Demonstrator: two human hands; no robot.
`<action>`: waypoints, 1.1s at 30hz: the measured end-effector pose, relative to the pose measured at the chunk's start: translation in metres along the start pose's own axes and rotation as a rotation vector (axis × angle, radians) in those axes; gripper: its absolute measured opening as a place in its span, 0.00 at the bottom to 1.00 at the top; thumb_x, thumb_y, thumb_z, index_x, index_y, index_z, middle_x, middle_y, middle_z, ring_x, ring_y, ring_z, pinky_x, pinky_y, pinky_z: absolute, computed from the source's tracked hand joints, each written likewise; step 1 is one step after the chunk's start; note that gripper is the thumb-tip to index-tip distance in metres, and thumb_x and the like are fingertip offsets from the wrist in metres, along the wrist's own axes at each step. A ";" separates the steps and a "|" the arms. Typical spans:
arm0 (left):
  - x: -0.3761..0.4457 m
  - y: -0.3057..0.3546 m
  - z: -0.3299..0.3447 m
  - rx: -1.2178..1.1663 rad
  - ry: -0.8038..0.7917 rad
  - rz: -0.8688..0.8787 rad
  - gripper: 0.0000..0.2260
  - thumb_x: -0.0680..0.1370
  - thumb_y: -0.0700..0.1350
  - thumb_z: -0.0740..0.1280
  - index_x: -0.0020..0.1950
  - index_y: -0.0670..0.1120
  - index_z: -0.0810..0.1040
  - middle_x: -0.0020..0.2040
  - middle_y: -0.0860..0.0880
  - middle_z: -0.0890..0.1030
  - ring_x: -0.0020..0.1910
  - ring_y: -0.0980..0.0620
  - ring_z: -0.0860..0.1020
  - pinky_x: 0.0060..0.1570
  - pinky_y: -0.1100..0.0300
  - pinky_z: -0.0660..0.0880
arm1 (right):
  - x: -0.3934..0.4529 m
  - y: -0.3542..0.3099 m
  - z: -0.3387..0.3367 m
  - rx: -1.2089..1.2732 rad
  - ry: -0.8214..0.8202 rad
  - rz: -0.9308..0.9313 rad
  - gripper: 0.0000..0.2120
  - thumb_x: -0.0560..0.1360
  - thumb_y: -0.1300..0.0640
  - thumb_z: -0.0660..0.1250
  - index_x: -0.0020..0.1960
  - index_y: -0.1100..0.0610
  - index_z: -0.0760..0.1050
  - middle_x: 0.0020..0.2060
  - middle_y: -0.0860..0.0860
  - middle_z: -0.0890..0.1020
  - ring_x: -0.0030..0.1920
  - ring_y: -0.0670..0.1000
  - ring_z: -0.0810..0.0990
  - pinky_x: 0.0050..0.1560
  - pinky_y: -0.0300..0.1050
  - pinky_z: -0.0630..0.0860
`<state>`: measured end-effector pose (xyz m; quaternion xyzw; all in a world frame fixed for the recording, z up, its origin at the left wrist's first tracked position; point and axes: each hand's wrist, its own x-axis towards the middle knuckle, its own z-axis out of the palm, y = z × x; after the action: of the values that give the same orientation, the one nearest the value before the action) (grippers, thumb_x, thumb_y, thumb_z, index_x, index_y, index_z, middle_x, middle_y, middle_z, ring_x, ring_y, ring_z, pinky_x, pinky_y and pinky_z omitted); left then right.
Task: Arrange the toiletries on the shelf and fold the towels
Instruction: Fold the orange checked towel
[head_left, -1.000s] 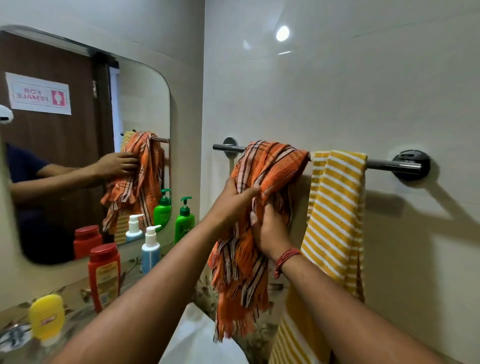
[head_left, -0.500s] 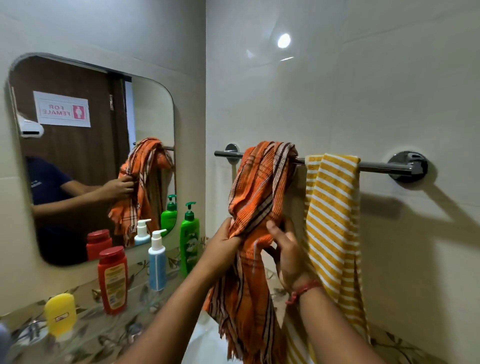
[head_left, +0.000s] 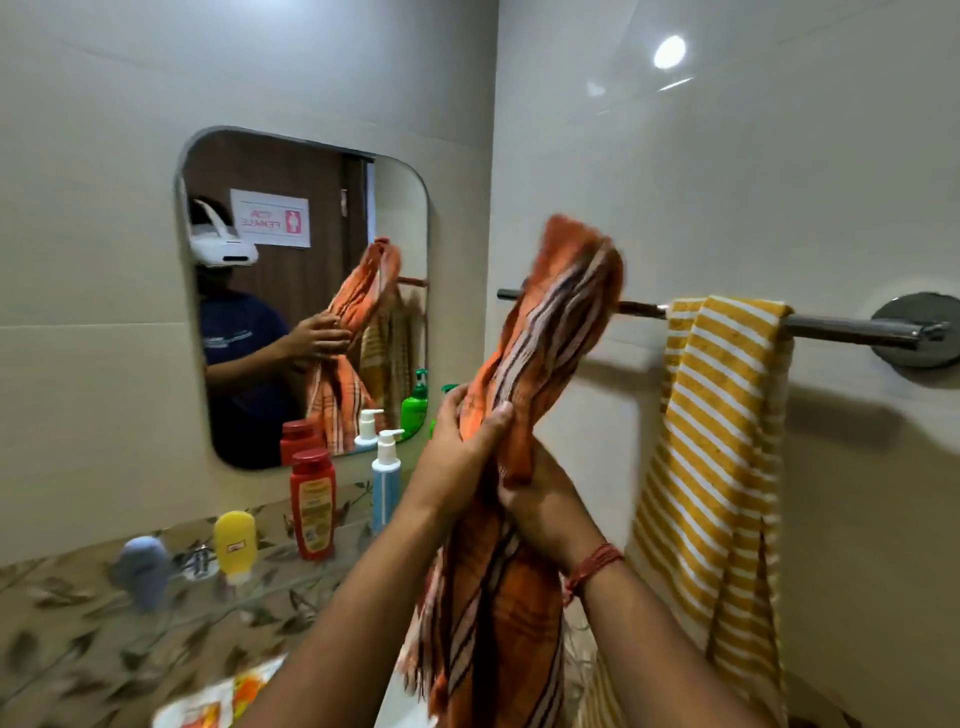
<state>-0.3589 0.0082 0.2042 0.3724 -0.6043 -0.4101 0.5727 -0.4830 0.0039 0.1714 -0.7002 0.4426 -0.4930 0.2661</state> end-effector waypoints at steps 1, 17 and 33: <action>-0.002 0.003 0.000 0.052 0.014 -0.007 0.27 0.75 0.60 0.70 0.70 0.55 0.67 0.60 0.54 0.77 0.61 0.52 0.77 0.65 0.51 0.73 | -0.009 -0.001 0.005 -0.060 -0.075 -0.013 0.21 0.72 0.57 0.65 0.63 0.42 0.73 0.58 0.43 0.81 0.55 0.42 0.79 0.56 0.40 0.76; -0.079 0.023 -0.022 0.223 0.137 -0.115 0.28 0.75 0.72 0.49 0.54 0.57 0.81 0.55 0.50 0.85 0.57 0.51 0.83 0.66 0.45 0.74 | -0.040 -0.011 0.010 0.280 0.479 -0.248 0.12 0.74 0.43 0.63 0.42 0.51 0.77 0.37 0.46 0.80 0.41 0.46 0.79 0.44 0.50 0.77; -0.124 0.018 -0.084 0.262 -0.279 -0.460 0.12 0.75 0.52 0.68 0.51 0.45 0.81 0.46 0.47 0.81 0.43 0.53 0.79 0.48 0.58 0.74 | -0.044 -0.028 0.015 0.388 -0.812 0.021 0.19 0.75 0.51 0.67 0.57 0.65 0.74 0.43 0.52 0.79 0.41 0.48 0.78 0.39 0.39 0.75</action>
<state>-0.2665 0.1235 0.1732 0.5100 -0.6248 -0.4949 0.3233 -0.4643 0.0550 0.1677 -0.7694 0.2089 -0.2496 0.5497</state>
